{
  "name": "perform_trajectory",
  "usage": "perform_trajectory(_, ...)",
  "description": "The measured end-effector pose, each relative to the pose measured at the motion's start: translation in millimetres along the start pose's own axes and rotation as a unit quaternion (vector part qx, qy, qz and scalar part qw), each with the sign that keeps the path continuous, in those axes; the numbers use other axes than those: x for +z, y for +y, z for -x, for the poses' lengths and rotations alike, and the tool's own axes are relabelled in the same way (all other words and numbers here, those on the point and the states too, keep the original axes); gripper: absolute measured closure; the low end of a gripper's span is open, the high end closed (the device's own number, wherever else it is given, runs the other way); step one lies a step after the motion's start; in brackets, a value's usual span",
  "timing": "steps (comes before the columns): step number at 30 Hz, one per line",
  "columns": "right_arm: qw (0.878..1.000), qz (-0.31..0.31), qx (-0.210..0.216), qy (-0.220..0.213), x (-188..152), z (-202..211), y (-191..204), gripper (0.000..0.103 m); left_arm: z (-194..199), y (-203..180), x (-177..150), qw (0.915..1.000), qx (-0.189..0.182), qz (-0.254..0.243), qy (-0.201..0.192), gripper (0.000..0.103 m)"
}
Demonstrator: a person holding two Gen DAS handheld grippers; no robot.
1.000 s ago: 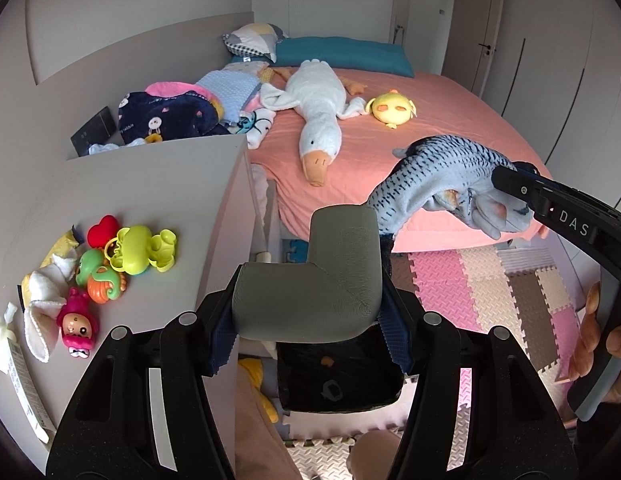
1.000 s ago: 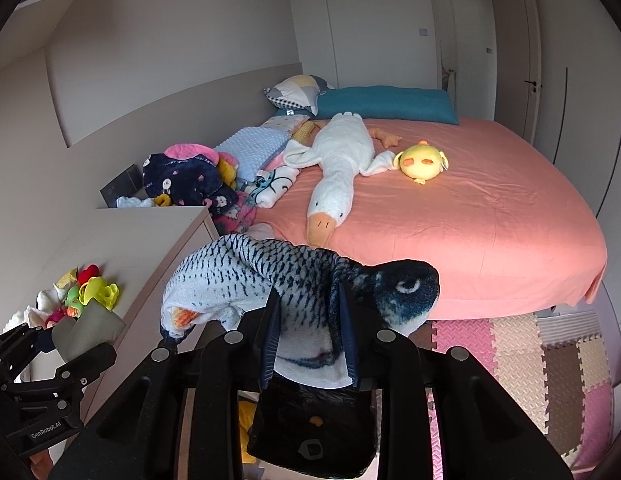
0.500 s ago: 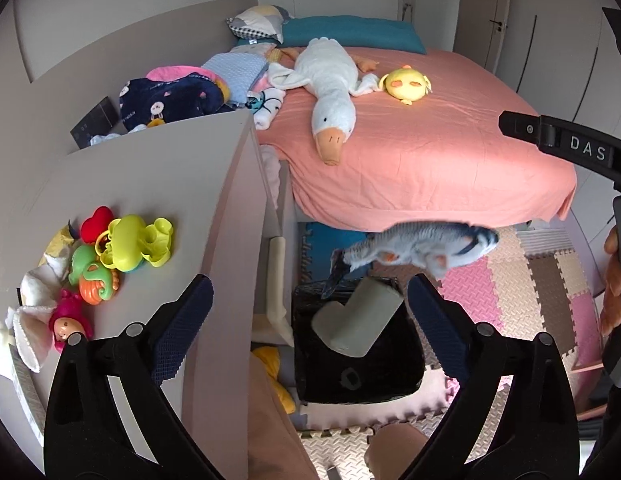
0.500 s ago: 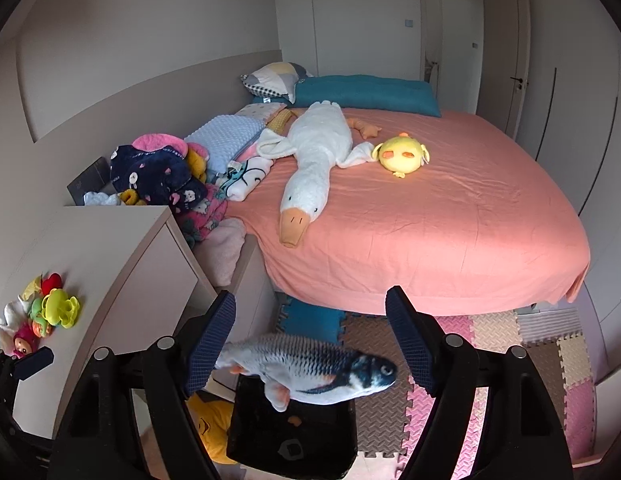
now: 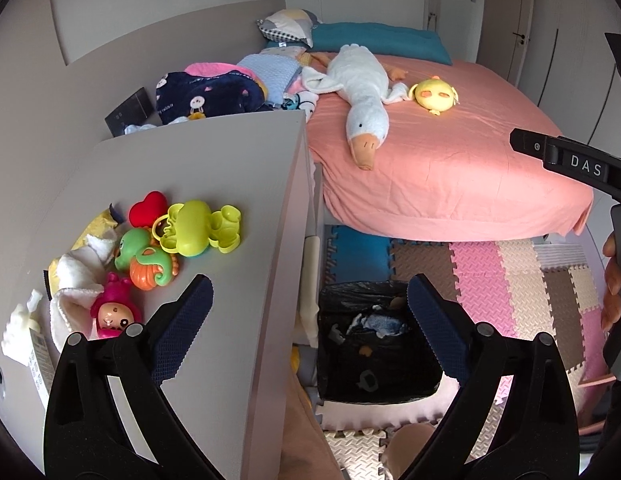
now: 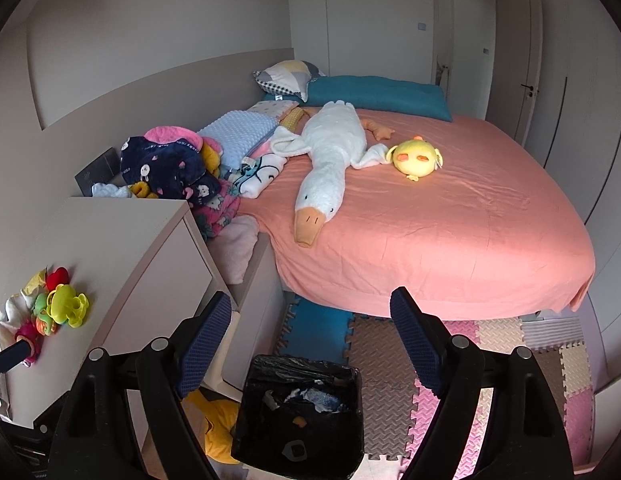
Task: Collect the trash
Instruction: 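Open both grippers above the bin to drop the fish and corner guard, then reach left gripper toward white box while right gripper reaches green frog toy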
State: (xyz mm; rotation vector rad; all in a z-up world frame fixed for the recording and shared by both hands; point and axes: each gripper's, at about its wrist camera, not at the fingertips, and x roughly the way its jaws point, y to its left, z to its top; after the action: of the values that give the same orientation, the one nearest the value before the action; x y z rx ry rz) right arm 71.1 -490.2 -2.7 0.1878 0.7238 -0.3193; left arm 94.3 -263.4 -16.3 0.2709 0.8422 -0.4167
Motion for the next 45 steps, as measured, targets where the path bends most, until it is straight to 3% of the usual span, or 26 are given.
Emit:
perform_trajectory(20, 0.996, 0.063, 0.062, 0.010, -21.9, 8.8, 104.5, 0.021, 41.1, 96.9, -43.6, 0.9940, 0.050, 0.096, -0.013, 0.008)
perform_trajectory(37, 0.983, 0.139, 0.116, 0.032, -41.2, -8.0, 192.0, 0.021, 59.8, 182.8, -100.4, 0.9798, 0.110, 0.167, -0.002, 0.008)
perform_trajectory(45, 0.973, 0.187, 0.131, 0.047, -51.3, -24.7, 223.7, 0.021, 45.8, 218.6, -122.1, 0.9675, 0.126, 0.218, 0.021, 0.008)
